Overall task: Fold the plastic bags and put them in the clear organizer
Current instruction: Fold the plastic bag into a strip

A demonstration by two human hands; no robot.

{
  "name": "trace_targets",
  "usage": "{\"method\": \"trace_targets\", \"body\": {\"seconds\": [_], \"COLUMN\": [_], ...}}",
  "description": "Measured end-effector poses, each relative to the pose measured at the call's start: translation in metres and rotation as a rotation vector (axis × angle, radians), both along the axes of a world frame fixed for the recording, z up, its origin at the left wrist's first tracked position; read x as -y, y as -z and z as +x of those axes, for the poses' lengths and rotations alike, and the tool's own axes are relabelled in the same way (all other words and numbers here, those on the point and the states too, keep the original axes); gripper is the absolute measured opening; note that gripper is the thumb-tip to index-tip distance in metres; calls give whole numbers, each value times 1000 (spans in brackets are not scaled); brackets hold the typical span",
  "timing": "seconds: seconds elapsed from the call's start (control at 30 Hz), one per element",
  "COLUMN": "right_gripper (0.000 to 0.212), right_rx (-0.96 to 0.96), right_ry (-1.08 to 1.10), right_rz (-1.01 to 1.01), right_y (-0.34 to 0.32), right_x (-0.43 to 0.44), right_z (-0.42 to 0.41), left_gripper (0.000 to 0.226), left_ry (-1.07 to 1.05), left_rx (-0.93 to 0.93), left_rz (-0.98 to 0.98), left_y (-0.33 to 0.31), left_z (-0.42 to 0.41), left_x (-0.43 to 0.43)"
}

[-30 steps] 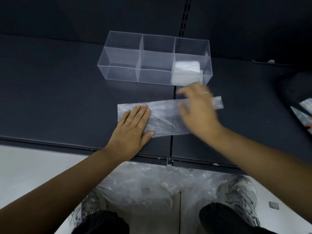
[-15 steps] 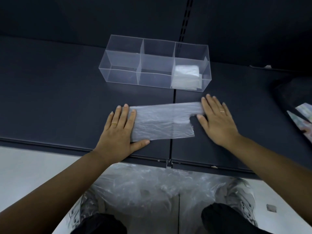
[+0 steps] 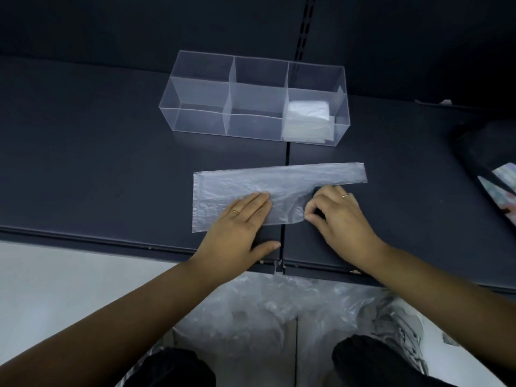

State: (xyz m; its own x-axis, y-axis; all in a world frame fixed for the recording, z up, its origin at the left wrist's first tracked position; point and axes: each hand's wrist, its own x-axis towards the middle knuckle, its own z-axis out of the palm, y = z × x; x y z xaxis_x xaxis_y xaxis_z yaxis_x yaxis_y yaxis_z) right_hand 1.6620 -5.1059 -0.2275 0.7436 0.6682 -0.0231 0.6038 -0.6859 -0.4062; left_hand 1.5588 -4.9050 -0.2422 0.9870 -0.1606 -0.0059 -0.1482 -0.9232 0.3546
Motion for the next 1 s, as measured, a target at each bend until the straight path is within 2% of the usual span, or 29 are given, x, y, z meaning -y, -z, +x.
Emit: {"method": "trace_targets", "body": {"seconds": [0.13,0.2,0.27,0.3,0.4,0.43,0.47,0.5,0.6,0.63,0.7,0.8,0.9,1.0], "right_gripper": [17,19,12,20,76,85,84,74,20,10,9,11,11,12], "right_rx": [-297,-369,-257,-153,39,78,106,119,51,-38,-264,-456,-472,-454], "right_ry": [41,98,140,139,-83,-156,-194,-194,-89,-35,101,292,416,497], "right_rz": [129,164,134,113,-6,-70,-114,-117,97,179,290,394,421,416], "right_y": [-19,-28,-34,-37,-41,-37,-31,-24,-12,-11,-11,-9,-3,1], "right_x": [4,9,11,11,1,-3,-8,-11,-11,-8,-3,-1,-6,-16], "right_z": [6,6,4,1,-14,-19,-24,-25,-16,-9,6,22,32,37], "left_gripper": [49,32,22,20,14,12,11,10,9,11,12,7,13,13], "left_ry": [-49,-39,-27,-26,-26,-23,-22,-20,-47,-101,-294,-629,-819,-899], "left_rx": [230,334,382,383,390,393,390,381,310,274,191,22,-110,-140], "left_rz": [-4,-16,-38,-47,-57,-62,-70,-76,-109,-141,-281,-659,-873,-898], "left_y": [0,1,1,0,-4,-6,-9,-11,-15,-16,-18,-20,-19,-19], "left_z": [7,10,11,11,8,7,6,5,2,1,-2,-2,-1,-1], "left_x": [3,2,2,3,8,10,12,13,7,1,-17,-50,-74,-81]}}
